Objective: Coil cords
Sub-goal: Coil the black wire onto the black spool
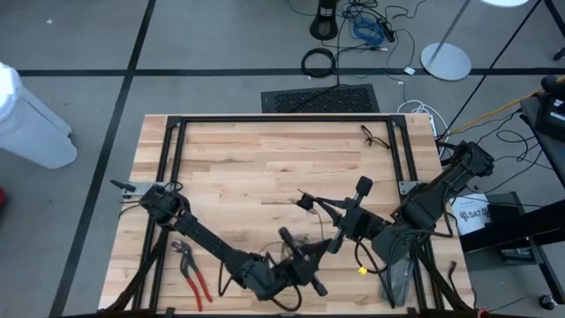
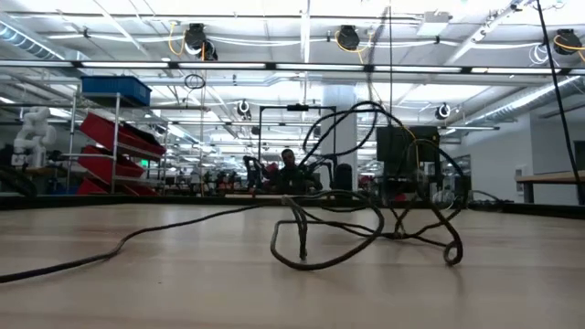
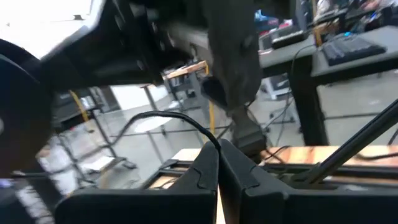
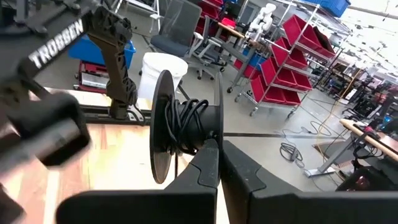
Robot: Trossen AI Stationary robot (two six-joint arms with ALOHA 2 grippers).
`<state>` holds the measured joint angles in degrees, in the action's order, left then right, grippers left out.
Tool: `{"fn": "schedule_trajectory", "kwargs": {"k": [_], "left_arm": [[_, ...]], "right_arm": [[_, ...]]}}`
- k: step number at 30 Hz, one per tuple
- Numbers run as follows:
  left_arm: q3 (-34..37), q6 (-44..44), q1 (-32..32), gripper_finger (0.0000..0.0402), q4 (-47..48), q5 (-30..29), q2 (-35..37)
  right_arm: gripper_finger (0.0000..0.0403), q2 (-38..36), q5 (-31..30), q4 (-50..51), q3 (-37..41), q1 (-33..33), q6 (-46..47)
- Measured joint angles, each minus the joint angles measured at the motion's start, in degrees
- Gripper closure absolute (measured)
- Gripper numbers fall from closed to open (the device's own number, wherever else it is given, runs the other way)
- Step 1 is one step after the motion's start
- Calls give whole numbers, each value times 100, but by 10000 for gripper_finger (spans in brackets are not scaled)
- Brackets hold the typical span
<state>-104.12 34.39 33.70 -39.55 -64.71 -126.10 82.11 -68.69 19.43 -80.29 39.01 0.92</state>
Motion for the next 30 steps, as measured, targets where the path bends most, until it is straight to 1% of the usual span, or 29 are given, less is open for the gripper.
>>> {"fn": "schedule_trajectory", "kwargs": {"k": [2,7,10,13,23,27,30], "left_arm": [[-101,306,80,401,-2,-221,0],[-370,997,223,401,-3,-595,0],[-577,1534,299,401,-7,-1099,0],[-742,2002,391,401,-9,-1584,0],[-795,2158,683,401,-13,-1639,164],[-795,2206,693,401,24,-1638,235],[-795,2179,696,401,235,-1644,358]], "right_arm": [[403,0,62,61,0,1,-3],[403,2,715,93,0,-8,16],[403,2,879,172,0,-12,122],[403,2,886,273,0,-12,162],[403,2,936,495,0,-19,298],[403,2,1320,496,0,-16,301],[403,2,1521,497,0,-13,309]]}}
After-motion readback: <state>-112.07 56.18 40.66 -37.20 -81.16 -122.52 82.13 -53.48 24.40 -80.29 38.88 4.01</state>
